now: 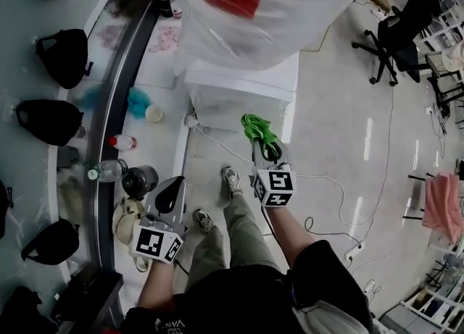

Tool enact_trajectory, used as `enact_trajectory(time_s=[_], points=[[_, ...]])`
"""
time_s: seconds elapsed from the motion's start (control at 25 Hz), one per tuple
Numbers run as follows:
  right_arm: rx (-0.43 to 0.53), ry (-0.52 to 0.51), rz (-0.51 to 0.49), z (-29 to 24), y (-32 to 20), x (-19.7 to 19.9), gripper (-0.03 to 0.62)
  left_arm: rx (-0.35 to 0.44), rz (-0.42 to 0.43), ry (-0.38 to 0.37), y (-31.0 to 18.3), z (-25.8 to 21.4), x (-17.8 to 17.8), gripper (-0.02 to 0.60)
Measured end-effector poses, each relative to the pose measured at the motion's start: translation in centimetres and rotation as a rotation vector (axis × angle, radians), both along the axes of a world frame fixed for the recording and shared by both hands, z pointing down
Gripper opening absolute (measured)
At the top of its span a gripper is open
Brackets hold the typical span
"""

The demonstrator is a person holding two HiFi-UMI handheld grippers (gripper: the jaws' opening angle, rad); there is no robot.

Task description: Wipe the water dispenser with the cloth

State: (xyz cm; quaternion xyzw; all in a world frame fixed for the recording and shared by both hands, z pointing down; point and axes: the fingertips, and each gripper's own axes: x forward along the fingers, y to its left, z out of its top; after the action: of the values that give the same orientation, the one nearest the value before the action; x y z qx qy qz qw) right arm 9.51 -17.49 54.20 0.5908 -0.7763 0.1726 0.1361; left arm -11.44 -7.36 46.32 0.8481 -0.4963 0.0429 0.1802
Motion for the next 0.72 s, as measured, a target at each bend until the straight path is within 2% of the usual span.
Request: enact_trajectory(time_s=[0.28, 0.4, 0.56, 0.72], points=[[-0.022, -0.088, -0.177, 3.5, -3.3, -12.6, 0.087, -0.003, -0.027, -0.024, 1.5, 0.9, -1.6, 0.000], [-0.027, -0.101, -0.197, 4.3, -5.4, -15.8, 0.087, -0.001, -0.037, -0.041, 2.1, 0.8, -2.2, 0.000], [-0.039, -0.081, -0.166, 5.5, -7.6, -16.4, 0.087, -0.013, -0.067, -0.041, 2.7, 1.0, -3.3, 0.000], [-0.048, -0.065, -0.109, 5.9, -8.4, -13.8, 0.087, -0.032, -0.071, -0.034, 2.8, 1.7, -3.6, 0.000]])
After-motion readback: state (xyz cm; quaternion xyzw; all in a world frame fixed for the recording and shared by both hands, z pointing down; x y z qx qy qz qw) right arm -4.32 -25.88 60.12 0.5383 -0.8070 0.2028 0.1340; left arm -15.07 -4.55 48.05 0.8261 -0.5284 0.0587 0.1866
